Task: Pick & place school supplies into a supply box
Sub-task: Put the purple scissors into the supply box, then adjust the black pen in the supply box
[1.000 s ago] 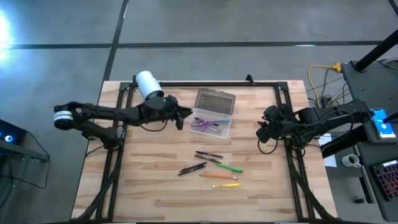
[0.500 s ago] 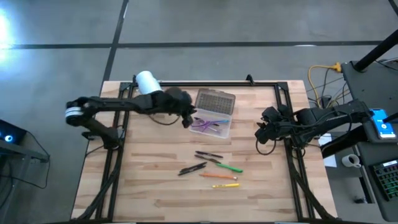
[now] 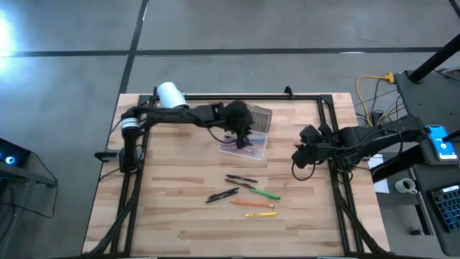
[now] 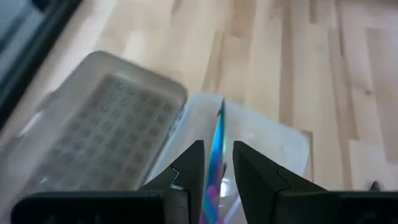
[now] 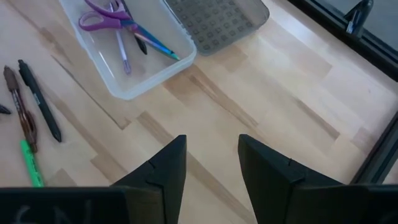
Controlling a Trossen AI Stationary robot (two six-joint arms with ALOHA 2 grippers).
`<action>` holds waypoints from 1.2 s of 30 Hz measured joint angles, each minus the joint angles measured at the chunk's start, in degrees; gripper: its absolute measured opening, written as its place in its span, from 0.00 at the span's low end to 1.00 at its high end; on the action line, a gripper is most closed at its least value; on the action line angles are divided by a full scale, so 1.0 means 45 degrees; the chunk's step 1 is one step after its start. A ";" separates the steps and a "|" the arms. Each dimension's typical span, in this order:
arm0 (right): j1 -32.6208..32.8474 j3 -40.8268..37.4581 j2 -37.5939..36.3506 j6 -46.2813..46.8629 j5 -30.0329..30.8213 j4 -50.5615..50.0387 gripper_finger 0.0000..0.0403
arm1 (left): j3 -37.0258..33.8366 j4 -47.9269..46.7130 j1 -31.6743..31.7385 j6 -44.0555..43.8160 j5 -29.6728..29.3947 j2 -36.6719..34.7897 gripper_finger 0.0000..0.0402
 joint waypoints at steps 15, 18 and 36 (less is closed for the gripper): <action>0.0005 -0.0005 0.0095 0.0340 0.0049 -0.0060 0.34 | 0.0371 0.0077 -0.0239 0.0006 0.0087 0.2061 0.17; 0.0005 -0.0005 0.0095 0.0340 0.0053 -0.0068 0.34 | -0.0035 0.0219 0.0003 -0.0110 0.0096 0.2057 0.17; 0.0005 -0.0019 0.0086 0.0267 0.0087 -0.0092 0.34 | -0.0711 0.0522 -0.0288 0.0724 0.0068 -0.0393 0.17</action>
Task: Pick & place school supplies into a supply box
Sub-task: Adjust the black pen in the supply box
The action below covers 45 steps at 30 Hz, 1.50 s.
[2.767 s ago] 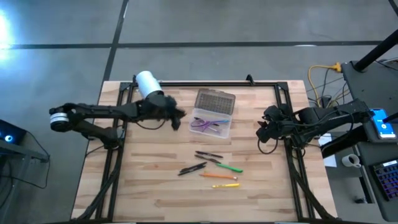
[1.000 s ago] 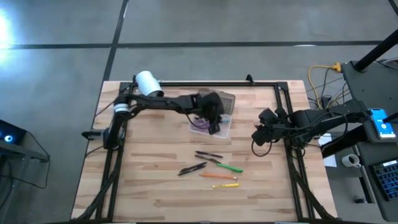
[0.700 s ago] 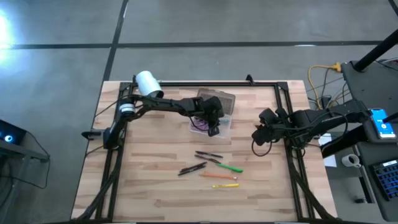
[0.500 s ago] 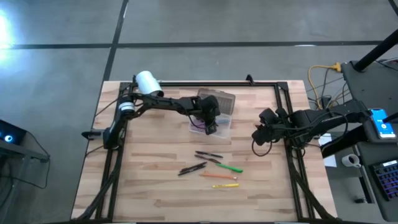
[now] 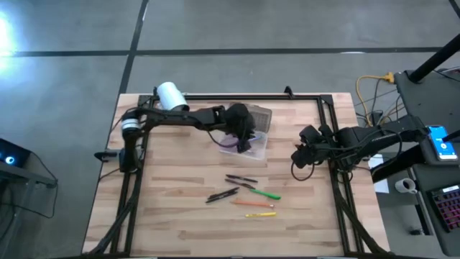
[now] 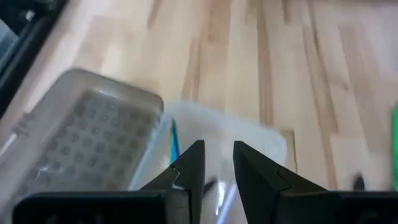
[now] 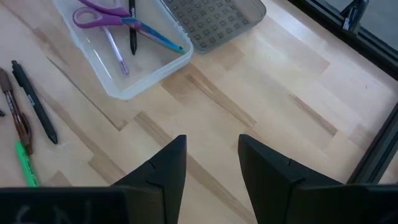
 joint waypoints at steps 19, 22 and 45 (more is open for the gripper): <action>-0.0005 -0.0029 0.0610 -0.1330 -0.2758 0.0353 0.34 | -0.7704 0.0324 -0.0365 -0.1445 0.0167 -0.6720 0.17; -0.0005 -0.0033 0.0873 -0.1381 -0.2705 0.0445 0.34 | -0.8488 0.1158 -0.0360 -0.2387 0.0164 -0.7460 0.17; -0.0005 -0.0034 0.1676 -0.1656 -0.3041 0.1341 0.34 | -0.8391 0.1628 -0.0350 -0.2732 0.0119 -0.7308 0.17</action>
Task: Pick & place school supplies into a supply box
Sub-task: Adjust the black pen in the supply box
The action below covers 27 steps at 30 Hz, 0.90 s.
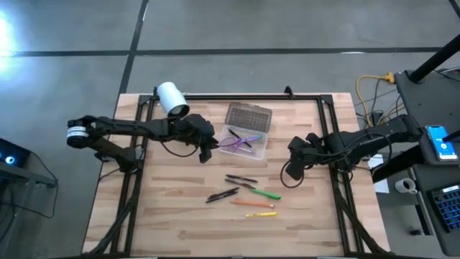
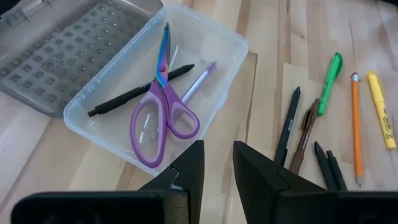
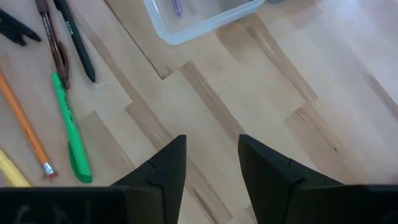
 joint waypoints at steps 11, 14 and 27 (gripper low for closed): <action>-0.0005 0.0000 0.0000 0.0012 0.0019 0.0010 0.34 | 0.1670 -0.0505 0.0033 -0.0096 -0.0077 0.1618 0.21; 0.0000 0.0000 -0.0010 0.0013 0.0019 0.0006 0.34 | 0.2771 -0.1481 0.0034 0.0262 -0.0074 0.2567 0.27; 0.0000 0.0000 -0.0010 0.0058 0.0029 0.0019 0.34 | 0.7457 -0.5339 0.0377 0.6814 -0.2029 0.5959 0.30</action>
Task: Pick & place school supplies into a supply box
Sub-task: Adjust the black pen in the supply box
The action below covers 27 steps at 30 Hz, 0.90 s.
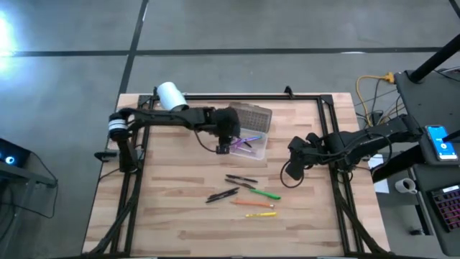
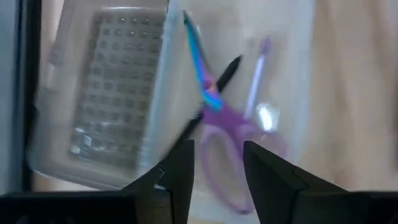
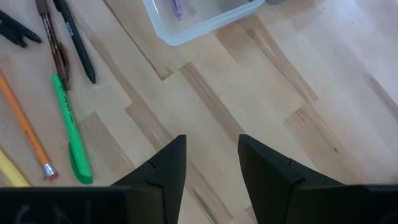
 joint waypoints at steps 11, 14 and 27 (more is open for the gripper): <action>0.0000 -0.0005 0.0010 0.0092 0.0000 -0.0010 0.34 | 0.2060 -0.1017 0.0718 0.4256 -0.0030 0.2262 0.30; 0.0000 -0.0005 0.0010 0.0096 0.0000 -0.0015 0.34 | 0.2315 -0.1691 0.0677 0.4824 0.0082 0.2772 0.30; -0.0003 -0.0019 0.0010 0.0124 0.0155 -0.0063 0.34 | 0.2173 -0.1070 0.1140 0.5719 -0.0022 0.2847 0.21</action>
